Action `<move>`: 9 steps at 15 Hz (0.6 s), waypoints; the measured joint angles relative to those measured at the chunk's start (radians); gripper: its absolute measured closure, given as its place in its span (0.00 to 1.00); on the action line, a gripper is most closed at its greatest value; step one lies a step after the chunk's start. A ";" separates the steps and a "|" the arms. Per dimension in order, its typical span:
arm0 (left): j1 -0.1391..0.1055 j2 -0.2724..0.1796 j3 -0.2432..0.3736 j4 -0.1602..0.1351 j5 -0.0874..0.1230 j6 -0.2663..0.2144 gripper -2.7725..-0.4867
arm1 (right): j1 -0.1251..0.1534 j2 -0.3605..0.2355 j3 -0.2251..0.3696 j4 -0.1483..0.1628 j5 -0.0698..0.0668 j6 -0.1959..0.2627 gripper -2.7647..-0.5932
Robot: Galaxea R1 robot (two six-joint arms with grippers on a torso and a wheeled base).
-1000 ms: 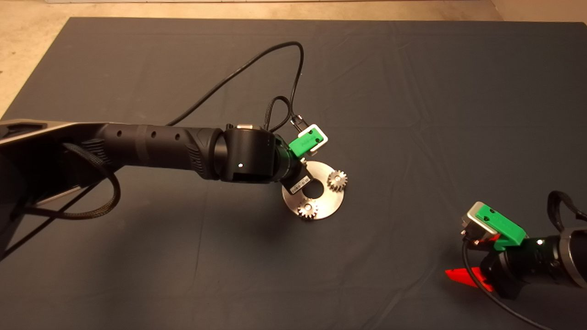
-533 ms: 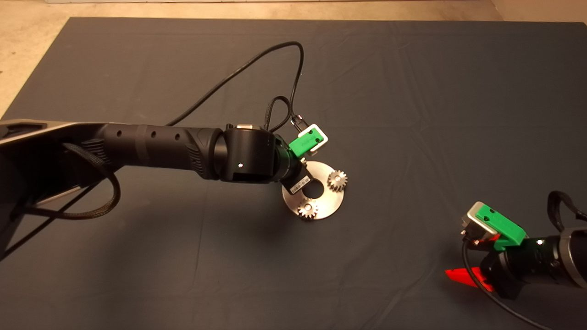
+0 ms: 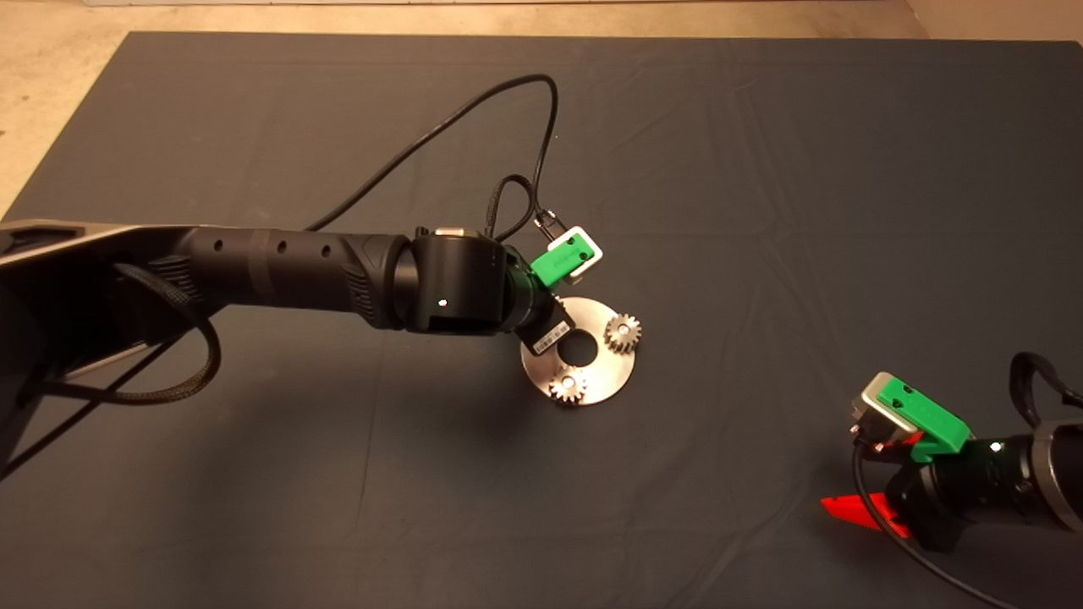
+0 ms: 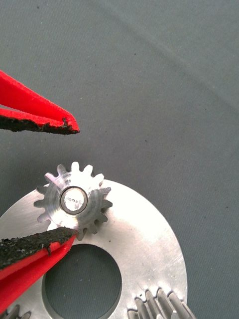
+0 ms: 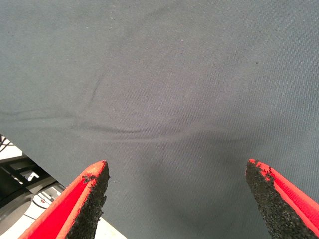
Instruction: Install three planetary gears onto the carrier pins
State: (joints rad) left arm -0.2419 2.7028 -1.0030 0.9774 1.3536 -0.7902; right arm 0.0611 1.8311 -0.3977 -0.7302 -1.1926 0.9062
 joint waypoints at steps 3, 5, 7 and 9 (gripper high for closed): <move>0.000 0.000 0.000 0.000 0.000 -0.001 0.66 | 0.000 0.000 0.000 0.000 0.000 0.000 0.34; 0.000 -0.004 0.012 0.000 0.005 -0.002 0.57 | 0.000 0.000 0.000 0.000 0.000 0.000 0.34; 0.000 -0.014 0.063 -0.001 0.038 -0.010 0.56 | 0.000 0.000 0.000 0.000 0.000 0.000 0.34; 0.000 -0.022 0.123 -0.008 0.084 -0.078 0.51 | 0.000 0.006 0.000 0.000 -0.003 0.000 0.34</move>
State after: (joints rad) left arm -0.2423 2.6811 -0.8795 0.9698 1.4376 -0.8682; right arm 0.0611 1.8373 -0.3977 -0.7299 -1.1953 0.9064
